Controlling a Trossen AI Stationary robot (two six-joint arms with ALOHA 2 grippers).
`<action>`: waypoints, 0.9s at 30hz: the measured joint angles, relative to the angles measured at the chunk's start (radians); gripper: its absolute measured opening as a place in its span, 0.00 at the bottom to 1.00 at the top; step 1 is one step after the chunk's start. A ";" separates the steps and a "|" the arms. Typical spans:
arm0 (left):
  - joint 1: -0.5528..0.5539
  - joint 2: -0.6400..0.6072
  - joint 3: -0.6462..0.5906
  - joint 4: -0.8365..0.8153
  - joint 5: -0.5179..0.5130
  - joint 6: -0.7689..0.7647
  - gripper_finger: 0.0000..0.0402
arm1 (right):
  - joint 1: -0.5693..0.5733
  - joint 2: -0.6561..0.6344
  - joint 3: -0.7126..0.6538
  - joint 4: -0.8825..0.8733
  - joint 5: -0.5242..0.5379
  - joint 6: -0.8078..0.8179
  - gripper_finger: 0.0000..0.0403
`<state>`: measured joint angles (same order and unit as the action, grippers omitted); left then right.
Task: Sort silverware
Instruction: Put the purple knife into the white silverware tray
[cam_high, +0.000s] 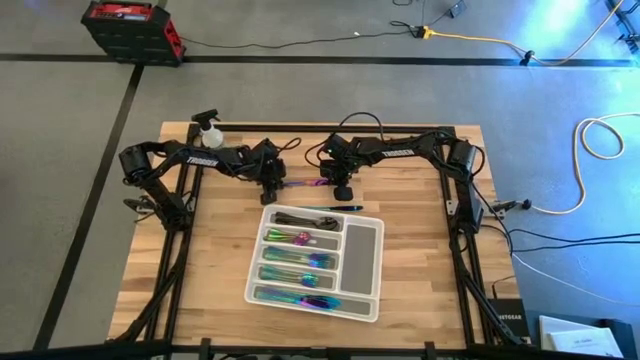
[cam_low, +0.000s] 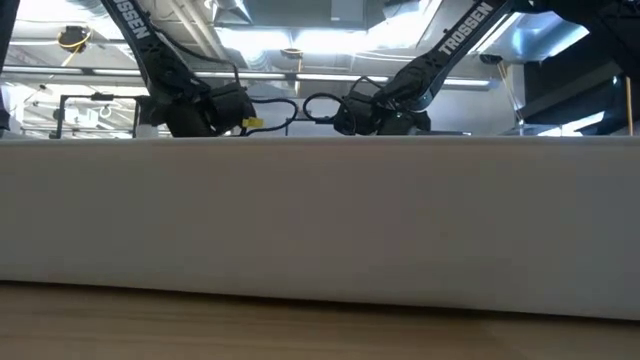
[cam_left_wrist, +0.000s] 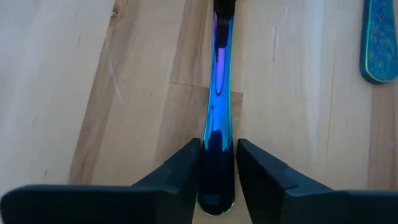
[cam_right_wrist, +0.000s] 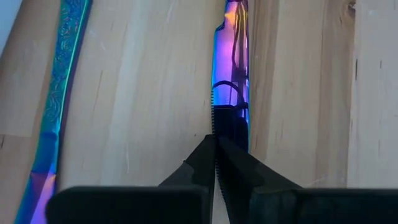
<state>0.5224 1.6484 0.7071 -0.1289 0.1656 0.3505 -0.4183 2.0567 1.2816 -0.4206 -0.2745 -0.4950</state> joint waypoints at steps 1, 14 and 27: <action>0.000 0.000 0.000 -0.006 -0.001 0.007 0.21 | 0.000 0.000 0.000 0.000 0.000 0.000 0.01; 0.000 -0.006 0.002 -0.037 -0.012 0.013 0.19 | -0.001 -0.010 0.129 -0.024 -0.069 0.037 0.01; 0.001 -0.003 0.080 -0.166 -0.026 0.019 0.19 | -0.001 -0.015 0.198 -0.061 -0.074 0.039 0.01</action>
<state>0.5236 1.6459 0.7873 -0.2950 0.1395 0.3695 -0.4191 2.0421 1.4799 -0.4819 -0.3481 -0.4558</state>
